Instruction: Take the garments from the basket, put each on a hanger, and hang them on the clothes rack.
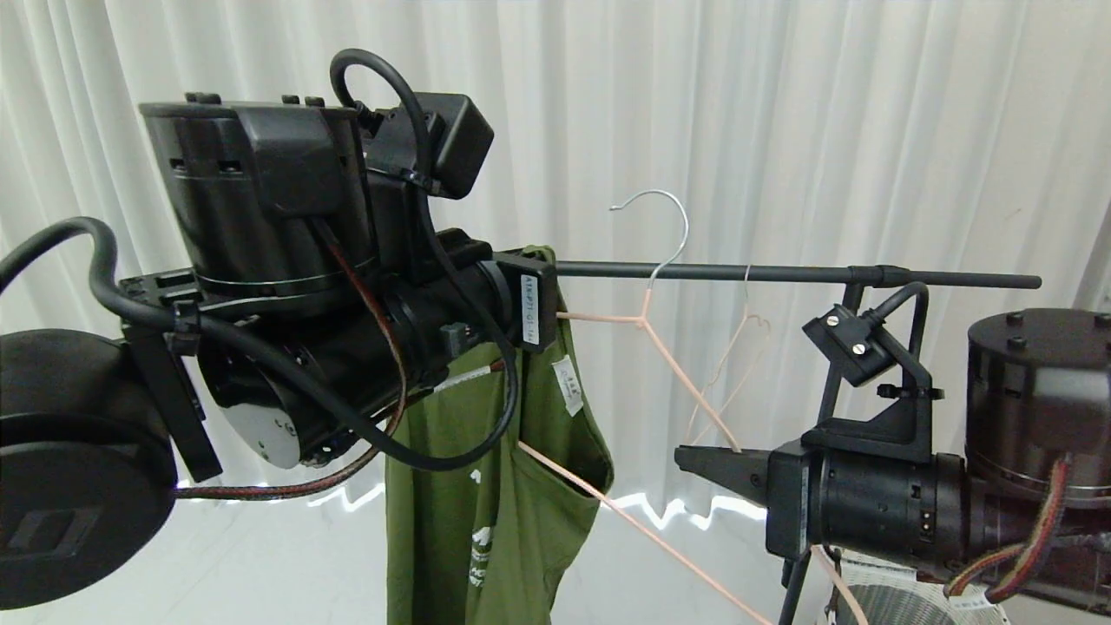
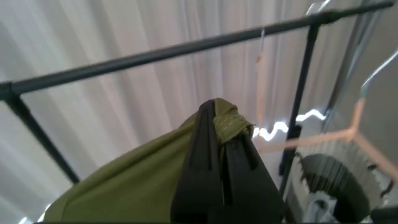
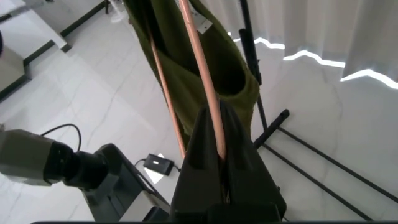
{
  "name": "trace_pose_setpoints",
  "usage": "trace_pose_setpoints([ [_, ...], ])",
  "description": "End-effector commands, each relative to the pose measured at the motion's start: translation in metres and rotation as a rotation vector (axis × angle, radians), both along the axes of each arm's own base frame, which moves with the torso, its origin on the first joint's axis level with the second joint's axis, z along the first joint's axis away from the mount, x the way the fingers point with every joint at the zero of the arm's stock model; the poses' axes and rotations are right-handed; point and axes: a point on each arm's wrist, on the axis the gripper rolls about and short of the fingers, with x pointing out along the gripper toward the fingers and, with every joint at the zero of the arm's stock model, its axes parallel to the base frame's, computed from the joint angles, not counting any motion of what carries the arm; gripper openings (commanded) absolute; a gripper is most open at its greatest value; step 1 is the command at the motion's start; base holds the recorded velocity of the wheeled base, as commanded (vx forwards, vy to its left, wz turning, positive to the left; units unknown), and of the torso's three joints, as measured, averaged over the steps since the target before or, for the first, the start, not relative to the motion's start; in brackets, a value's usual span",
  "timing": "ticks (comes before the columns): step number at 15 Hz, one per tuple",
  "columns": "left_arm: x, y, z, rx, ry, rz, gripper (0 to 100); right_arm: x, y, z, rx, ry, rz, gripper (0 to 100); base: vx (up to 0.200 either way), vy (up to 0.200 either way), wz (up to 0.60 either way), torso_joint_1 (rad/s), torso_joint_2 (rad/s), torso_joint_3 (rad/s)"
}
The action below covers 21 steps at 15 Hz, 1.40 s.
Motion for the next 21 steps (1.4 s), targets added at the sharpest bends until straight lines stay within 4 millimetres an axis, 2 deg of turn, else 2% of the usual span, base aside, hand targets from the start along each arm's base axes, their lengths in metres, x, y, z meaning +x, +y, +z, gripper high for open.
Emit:
trace_pose_setpoints([
  [1,0.003,-0.007,-0.001,-0.009,-0.011,-0.009,0,-0.002,0.008,-0.002,0.003,-0.004,0.024,0,0.0,0.0,0.0,0.0,0.0,0.0],
  [5,-0.005,-0.017,-0.001,-0.013,-0.014,-0.057,0,0.001,0.014,-0.006,-0.006,0.001,0.027,0,0.0,0.0,0.0,0.0,0.0,0.0],
  [9,-0.012,-0.024,0.001,-0.02,-0.018,-0.161,0,0.003,0.015,-0.001,0.0,-0.025,0.029,0,0.0,0.0,0.0,0.0,0.0,0.0],
  [13,-0.015,-0.02,-0.003,-0.016,-0.004,-0.164,0,0.004,0.011,0.001,-0.007,-0.057,0.021,0,0.0,0.0,0.0,0.0,0.0,0.0],
  [16,-0.026,-0.008,-0.009,0.002,0.008,-0.164,0,0.004,0.006,0.004,0.005,-0.165,0.027,0,0.0,0.0,0.0,0.0,0.0,0.0],
  [21,-0.031,-0.004,-0.019,-0.009,-0.052,-0.194,0,0.003,0.005,0.006,0.036,-0.246,0.035,0,0.0,0.0,0.0,0.0,0.0,0.0],
])
